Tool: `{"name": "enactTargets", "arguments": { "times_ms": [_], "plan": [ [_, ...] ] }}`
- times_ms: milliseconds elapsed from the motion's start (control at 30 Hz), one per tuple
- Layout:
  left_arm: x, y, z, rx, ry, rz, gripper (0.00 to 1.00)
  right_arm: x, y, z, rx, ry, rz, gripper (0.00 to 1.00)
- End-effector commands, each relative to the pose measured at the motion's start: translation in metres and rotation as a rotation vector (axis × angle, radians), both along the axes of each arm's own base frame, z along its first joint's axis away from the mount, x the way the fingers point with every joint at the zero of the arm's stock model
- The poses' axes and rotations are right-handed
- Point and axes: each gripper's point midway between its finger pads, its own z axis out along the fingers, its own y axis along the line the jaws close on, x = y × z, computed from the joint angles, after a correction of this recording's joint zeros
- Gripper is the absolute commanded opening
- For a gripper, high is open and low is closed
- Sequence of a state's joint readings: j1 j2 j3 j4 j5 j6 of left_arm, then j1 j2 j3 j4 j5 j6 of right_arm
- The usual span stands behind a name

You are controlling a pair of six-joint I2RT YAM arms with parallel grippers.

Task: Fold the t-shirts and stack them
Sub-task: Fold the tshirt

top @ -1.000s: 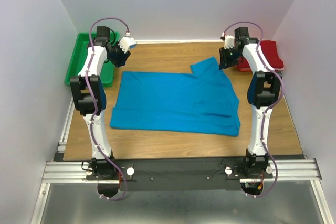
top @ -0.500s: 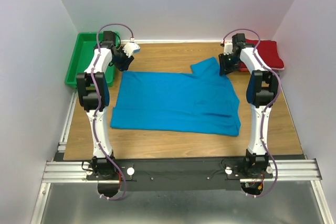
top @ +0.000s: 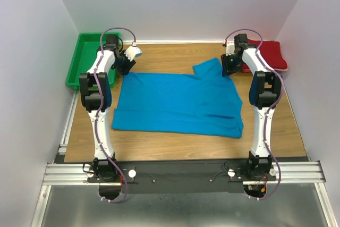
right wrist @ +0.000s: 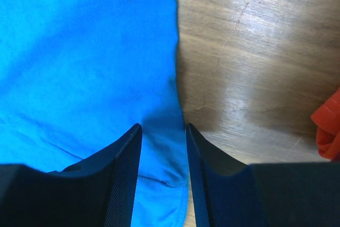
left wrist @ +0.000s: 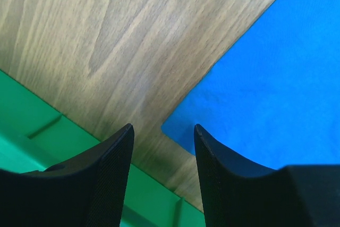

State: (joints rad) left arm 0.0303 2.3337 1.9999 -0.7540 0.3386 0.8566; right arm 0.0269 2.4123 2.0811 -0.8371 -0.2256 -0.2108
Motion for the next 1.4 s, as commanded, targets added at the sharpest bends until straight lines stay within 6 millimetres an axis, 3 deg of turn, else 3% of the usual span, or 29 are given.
{"name": "enactTargets", "arguments": {
  "times_ms": [0,200,300,467,733,900,1133,1367],
  "plan": [
    [-0.001,0.004,-0.021,0.036,0.035,0.002,0.56,-0.011,-0.011,-0.049,-0.071,0.089,0.003,0.46],
    [-0.005,-0.002,-0.033,0.045,0.060,-0.021,0.54,-0.007,-0.008,-0.050,-0.072,0.082,0.014,0.46],
    [-0.007,-0.006,-0.038,0.049,0.065,-0.036,0.45,-0.005,-0.004,-0.047,-0.062,0.073,0.025,0.45],
    [-0.009,-0.010,-0.037,0.040,0.067,-0.052,0.28,-0.005,0.007,-0.046,-0.030,0.068,0.058,0.25],
    [-0.011,-0.009,-0.034,0.044,0.058,-0.058,0.12,0.001,0.011,-0.036,-0.026,0.037,0.078,0.01],
    [-0.010,-0.013,-0.020,0.029,0.030,-0.069,0.00,0.009,0.011,-0.019,-0.029,-0.004,0.085,0.00],
    [-0.003,-0.014,0.012,0.022,-0.066,-0.058,0.00,0.025,0.009,0.020,-0.041,-0.098,0.076,0.00],
    [-0.006,-0.012,0.030,0.040,-0.107,-0.068,0.00,0.023,0.010,0.039,-0.033,-0.125,0.081,0.00]
  ]
}}
